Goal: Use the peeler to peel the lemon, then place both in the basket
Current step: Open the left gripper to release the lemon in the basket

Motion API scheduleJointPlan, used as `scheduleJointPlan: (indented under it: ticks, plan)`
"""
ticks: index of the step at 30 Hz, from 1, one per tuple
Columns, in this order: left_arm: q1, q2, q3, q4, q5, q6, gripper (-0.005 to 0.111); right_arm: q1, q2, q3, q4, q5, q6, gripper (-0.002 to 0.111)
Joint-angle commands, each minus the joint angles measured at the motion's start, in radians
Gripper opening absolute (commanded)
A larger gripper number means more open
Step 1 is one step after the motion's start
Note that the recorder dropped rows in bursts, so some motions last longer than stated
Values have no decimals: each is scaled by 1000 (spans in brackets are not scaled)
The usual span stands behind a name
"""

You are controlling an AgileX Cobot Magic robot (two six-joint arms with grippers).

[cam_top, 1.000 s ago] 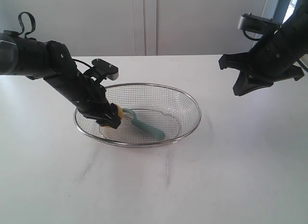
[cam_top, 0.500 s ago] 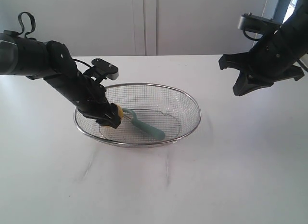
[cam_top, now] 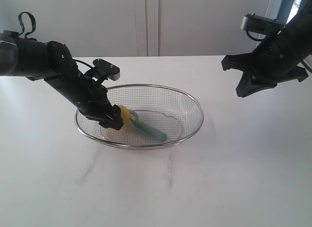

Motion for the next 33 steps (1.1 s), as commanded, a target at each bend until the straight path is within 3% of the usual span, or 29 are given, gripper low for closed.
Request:
scheduleJointPlan:
  ticks: [1, 22, 25, 33]
  plan:
    - [-4, -4, -6, -5, 10, 5, 75, -9, -8, 5, -3, -4, -2, 0]
    - [-4, -128, -6, -5, 46, 5, 74, -9, -8, 5, -3, -4, -2, 0]
    - [-4, -150, -6, -1, 55, 5, 64, -9, -8, 5, -3, -4, -2, 0]
    - [-4, -175, -6, 4, 72, 3, 16, -9, -8, 5, -3, -4, -2, 0]
